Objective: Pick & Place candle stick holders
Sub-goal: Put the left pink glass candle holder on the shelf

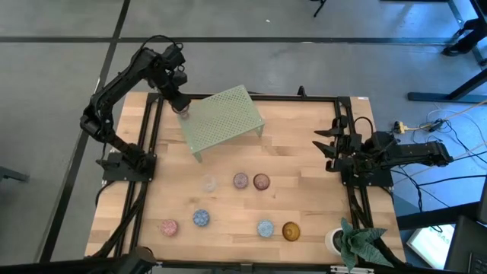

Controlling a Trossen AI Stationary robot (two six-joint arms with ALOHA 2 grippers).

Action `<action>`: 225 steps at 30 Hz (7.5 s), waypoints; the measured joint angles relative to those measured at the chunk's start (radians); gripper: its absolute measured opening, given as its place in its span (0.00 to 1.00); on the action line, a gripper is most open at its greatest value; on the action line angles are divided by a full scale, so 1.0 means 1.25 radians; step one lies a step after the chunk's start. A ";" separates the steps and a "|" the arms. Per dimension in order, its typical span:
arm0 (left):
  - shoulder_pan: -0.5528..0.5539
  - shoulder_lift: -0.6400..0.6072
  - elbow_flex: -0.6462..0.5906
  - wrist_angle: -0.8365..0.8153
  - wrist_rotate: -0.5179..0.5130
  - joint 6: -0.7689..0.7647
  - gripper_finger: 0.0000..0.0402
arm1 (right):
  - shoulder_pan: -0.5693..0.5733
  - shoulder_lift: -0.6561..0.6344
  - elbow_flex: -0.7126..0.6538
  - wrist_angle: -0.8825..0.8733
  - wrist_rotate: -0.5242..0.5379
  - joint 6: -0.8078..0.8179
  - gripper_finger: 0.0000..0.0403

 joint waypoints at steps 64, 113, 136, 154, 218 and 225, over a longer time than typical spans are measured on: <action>-0.983 -0.230 -0.282 0.409 -0.402 -0.351 0.02 | 0.000 0.000 0.000 -0.008 0.000 0.005 0.41; -1.173 -0.172 -0.340 0.374 -0.603 -0.663 0.29 | 0.000 0.000 0.000 -0.007 0.001 0.002 0.41; -1.241 -0.237 -0.617 0.090 -0.901 -1.320 0.39 | 0.000 0.000 0.000 -0.011 0.003 0.000 0.41; -1.133 -0.237 -0.642 0.154 -1.102 -1.359 0.43 | 0.000 0.000 0.000 0.000 0.002 -0.030 0.41; -1.062 -0.752 -0.765 0.312 -1.056 -0.990 0.14 | 0.000 0.000 0.000 0.028 0.001 -0.045 0.41; -0.986 -0.658 -0.765 0.314 -1.030 -1.052 0.01 | 0.000 0.000 0.000 0.030 0.000 -0.045 0.41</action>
